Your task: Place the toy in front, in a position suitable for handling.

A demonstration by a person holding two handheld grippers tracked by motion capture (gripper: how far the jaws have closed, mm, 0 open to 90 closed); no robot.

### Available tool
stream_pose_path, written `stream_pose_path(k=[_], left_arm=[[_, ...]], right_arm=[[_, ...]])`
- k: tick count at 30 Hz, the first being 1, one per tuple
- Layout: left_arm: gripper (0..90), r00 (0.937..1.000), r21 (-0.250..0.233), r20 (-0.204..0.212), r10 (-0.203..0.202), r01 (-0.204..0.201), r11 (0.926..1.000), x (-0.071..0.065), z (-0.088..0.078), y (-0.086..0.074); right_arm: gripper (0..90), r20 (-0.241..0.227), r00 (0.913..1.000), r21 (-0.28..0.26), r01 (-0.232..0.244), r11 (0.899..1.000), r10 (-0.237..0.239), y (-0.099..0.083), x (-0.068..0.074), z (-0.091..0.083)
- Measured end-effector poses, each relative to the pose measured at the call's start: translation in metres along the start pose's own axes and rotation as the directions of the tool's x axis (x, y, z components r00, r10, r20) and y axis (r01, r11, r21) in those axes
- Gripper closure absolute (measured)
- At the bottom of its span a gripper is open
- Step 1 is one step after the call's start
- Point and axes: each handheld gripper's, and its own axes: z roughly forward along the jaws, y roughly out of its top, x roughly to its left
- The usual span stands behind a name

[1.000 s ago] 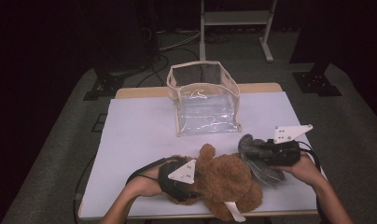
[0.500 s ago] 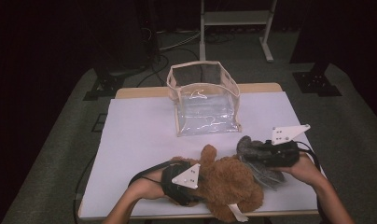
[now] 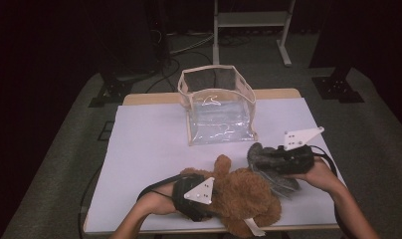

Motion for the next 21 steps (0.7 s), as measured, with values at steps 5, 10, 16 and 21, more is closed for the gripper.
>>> stream_pose_path(k=[5,10,16,21], left_arm=[[43.1,0.9999,-0.015,-0.008,-0.006,0.006,0.9999,0.000,0.001,-0.001],[44.4,0.9997,-0.009,-0.026,-0.006,0.006,0.9999,0.004,0.006,0.003],[44.6,0.9998,0.024,-0.019,0.005,-0.004,0.9997,0.007,0.013,0.012],[44.6,0.9998,0.010,-0.018,0.000,0.000,1.0000,0.007,0.014,0.011]], right_arm=[[70.1,-0.029,0.9996,0.068,0.007,0.998,-0.005,-0.002,0.001,0.017],[70.3,-0.012,0.9997,0.042,-0.020,0.999,0.021,-0.005,-0.002,-0.002],[70.2,-0.049,0.9987,0.007,0.014,1.000,-0.014,0.018,0.005,-0.002],[70.3,-0.075,0.9965,0.095,0.044,0.995,-0.037,0.019,0.010,0.012]])
